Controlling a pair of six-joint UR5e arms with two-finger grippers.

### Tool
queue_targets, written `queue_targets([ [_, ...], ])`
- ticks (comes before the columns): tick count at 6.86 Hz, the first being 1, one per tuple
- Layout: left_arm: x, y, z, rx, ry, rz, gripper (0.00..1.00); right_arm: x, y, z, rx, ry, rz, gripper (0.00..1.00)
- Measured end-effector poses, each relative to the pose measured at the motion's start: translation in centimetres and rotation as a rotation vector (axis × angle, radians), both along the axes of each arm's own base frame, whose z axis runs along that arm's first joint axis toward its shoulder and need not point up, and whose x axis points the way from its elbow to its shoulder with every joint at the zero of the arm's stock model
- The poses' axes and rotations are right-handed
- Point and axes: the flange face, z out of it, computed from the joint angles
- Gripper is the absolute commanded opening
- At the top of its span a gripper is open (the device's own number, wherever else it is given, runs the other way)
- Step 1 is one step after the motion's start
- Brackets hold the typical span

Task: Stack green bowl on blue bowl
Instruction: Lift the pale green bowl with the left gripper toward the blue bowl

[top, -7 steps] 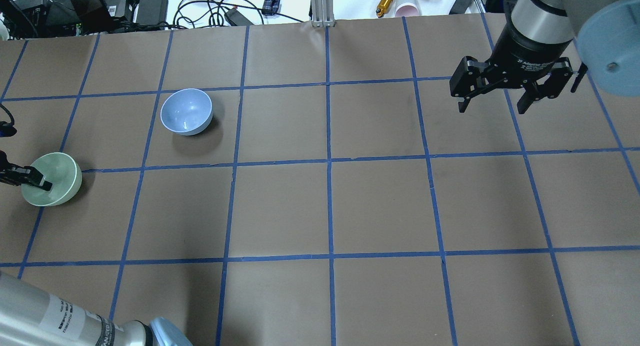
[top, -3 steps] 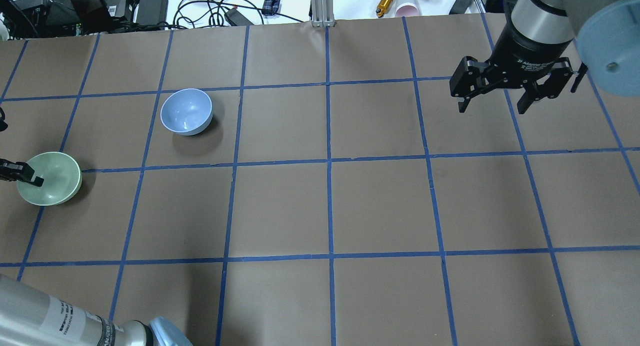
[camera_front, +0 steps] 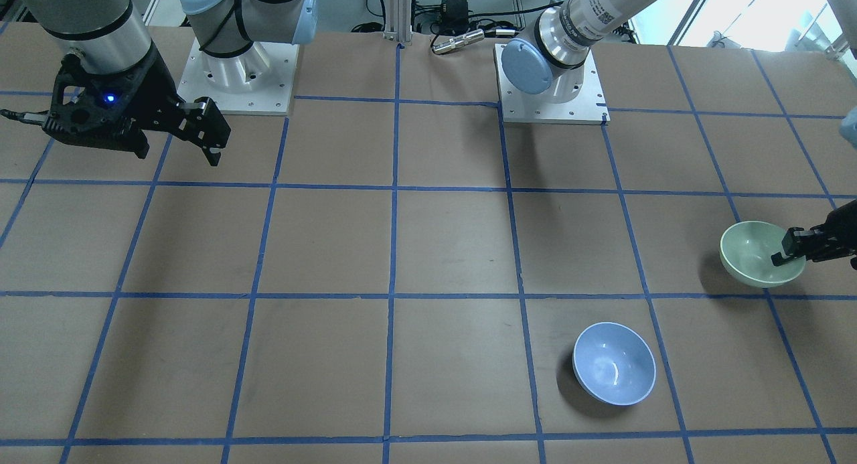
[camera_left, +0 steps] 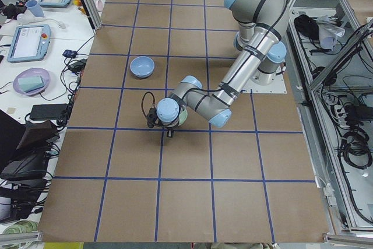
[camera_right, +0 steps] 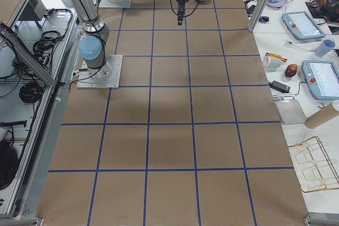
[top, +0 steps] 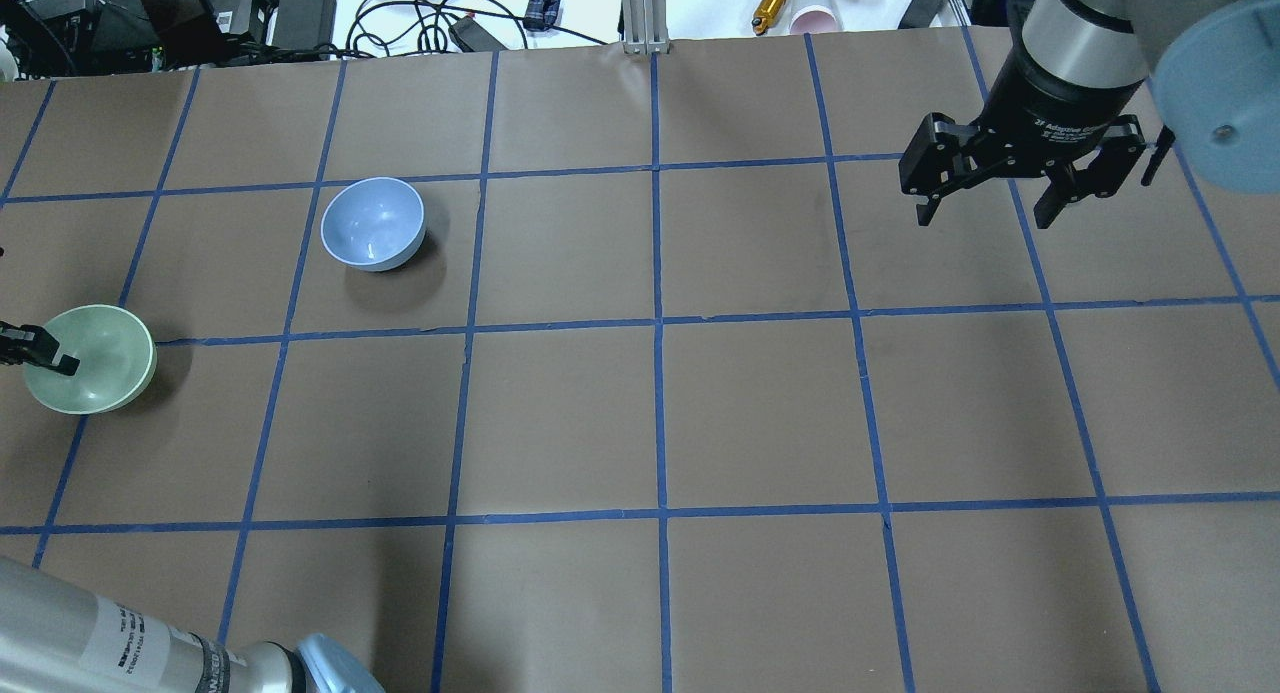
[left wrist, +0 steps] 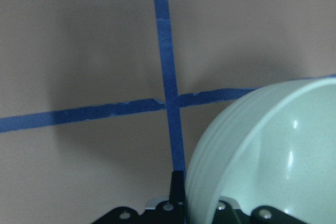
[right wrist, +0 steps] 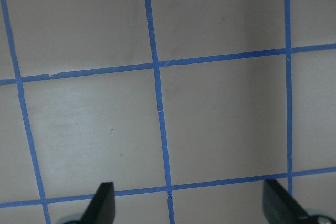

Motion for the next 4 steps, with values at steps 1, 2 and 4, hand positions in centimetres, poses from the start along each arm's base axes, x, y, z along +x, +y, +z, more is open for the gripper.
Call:
queue_targets([
  [1,-0.1,-0.4,1.9,-0.007,0.018,0.002,0.02,0.0,0.0,0.0,0.0,0.0,0.0,1.0],
  [2,-0.4,-1.2,3.6,-0.013,0.023,0.0,0.02,0.0,0.0,0.0,0.0,0.0,0.0,1.0],
  [4,-3.3,-4.0,5.3,-0.037,0.046,0.019,0.02,0.0,0.0,0.0,0.0,0.0,0.0,1.0],
])
